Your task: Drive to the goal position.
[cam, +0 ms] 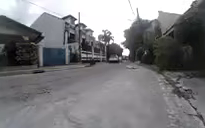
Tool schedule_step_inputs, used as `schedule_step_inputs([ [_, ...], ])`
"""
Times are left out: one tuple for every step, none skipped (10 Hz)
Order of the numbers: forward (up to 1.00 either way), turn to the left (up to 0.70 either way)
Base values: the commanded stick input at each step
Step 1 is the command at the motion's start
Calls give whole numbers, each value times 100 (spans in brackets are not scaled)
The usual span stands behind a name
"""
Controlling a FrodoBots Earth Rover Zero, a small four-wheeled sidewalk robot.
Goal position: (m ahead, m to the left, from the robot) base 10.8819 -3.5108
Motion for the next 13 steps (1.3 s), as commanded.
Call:
schedule_step_inputs([
  [70,-35],
  [70,-35],
  [74,-35],
  [85,-34],
  [91,-35],
  [100,-39],
  [100,-39],
  [100,-39],
  [100,-32],
  [100,1],
  [100,1],
  [100,-28],
  [100,-39],
])
